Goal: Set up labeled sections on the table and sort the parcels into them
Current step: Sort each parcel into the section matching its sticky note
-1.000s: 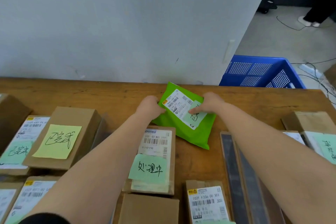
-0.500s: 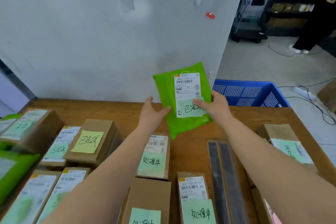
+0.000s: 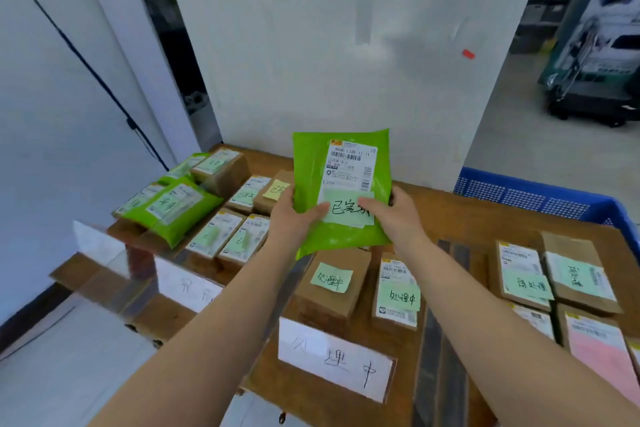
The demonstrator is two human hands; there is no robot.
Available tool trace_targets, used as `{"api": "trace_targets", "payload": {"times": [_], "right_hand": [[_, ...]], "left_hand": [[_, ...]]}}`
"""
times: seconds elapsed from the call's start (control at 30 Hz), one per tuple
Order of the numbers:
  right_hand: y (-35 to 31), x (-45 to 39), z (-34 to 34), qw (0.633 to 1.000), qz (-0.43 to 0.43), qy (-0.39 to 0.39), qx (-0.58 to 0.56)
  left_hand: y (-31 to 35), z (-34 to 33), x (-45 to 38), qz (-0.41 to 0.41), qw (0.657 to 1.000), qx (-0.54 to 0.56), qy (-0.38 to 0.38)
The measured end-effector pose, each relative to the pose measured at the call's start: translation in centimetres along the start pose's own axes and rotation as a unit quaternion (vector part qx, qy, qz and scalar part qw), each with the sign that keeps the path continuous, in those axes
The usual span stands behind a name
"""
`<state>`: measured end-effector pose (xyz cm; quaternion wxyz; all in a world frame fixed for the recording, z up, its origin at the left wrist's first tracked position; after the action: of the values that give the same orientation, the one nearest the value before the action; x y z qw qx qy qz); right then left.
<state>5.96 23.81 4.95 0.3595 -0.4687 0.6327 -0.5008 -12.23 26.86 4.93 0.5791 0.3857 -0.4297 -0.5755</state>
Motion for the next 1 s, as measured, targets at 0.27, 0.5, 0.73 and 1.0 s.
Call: {"api": "trace_targets", "payload": {"times": [0.27,0.5,0.73,1.0], "right_hand": [[2.8,5.4,-10.0,0.996,-0.043,-0.081,0.005],[5.7,6.7,-19.0,0.993,-0.07,-0.097,0.018],[9.4,6.2,-26.9,0.994,-0.096,-0.05,0.011],[12.0,3.5,-30.1,0.992,-0.099,0.039,0.072]], "left_hand": [[-3.0,11.9,5.1,0.023,0.994,-0.014,0.103],[-6.2,21.1,5.0,0.047,0.991,-0.013,0.121],[-9.5,28.3,0.5,0.037,0.995,-0.066,0.071],[-12.0,30.5,-6.4,0.017,0.99,-0.134,-0.042]]}}
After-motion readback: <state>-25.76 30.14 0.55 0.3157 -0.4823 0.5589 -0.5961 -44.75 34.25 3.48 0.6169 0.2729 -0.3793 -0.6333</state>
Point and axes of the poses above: each hand's wrist, its own x-axis away from the middle knuckle, its own z-axis out of the back of the hand, y = z × x, the point moved 6 cm from there along -x, towards the middle knuckle, and after that the axes turned 11 degrees about -x, right-handed, at the moved point
